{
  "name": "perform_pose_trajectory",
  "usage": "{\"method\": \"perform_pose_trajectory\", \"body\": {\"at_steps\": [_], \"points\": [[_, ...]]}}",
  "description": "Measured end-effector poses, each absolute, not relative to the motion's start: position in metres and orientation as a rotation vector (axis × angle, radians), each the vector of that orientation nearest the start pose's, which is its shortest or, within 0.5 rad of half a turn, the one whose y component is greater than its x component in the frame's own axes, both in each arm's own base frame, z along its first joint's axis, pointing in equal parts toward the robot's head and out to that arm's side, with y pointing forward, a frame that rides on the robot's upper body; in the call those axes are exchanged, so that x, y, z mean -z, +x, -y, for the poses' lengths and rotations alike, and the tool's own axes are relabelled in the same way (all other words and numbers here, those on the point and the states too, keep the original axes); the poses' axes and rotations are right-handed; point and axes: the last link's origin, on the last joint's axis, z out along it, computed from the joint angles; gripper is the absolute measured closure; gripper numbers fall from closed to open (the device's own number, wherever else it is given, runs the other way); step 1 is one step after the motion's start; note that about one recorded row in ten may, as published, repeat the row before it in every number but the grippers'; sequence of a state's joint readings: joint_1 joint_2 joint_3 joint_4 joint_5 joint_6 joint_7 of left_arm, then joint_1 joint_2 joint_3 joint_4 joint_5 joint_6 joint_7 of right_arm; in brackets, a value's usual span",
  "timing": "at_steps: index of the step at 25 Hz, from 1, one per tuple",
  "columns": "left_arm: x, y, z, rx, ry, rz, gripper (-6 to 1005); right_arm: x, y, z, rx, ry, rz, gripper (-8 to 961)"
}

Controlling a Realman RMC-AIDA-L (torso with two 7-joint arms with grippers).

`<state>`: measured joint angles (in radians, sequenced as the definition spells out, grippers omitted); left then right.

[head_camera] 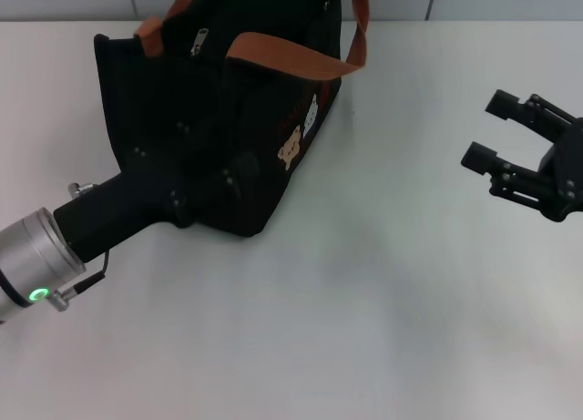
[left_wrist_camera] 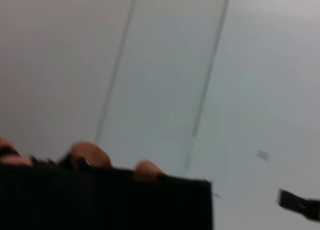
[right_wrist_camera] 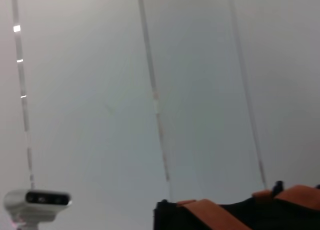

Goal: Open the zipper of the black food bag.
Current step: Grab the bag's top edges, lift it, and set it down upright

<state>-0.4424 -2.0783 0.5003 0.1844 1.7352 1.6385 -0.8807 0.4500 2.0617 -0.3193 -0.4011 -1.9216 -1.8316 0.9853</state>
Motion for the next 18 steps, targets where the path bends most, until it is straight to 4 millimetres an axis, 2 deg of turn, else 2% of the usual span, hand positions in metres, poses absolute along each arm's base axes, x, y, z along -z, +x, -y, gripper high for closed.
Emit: {"method": "perform_pose_trajectory", "body": {"at_steps": [8,14,18], "points": [[0.028,-0.285,-0.277,1.207,-2.181,0.551,264,-0.018,0.283,-0.277,-1.207,-2.397,-0.426,118],[0.04,-0.275,-0.278,1.243,-2.197,0.572,273,-0.018,0.28,-0.281,-1.208,-2.4,-0.418,118],[0.046,-0.271,-0.279,1.242,-2.138,0.562,279,-0.015,0.279,-0.283,-1.204,-2.397,-0.424,118]]}}
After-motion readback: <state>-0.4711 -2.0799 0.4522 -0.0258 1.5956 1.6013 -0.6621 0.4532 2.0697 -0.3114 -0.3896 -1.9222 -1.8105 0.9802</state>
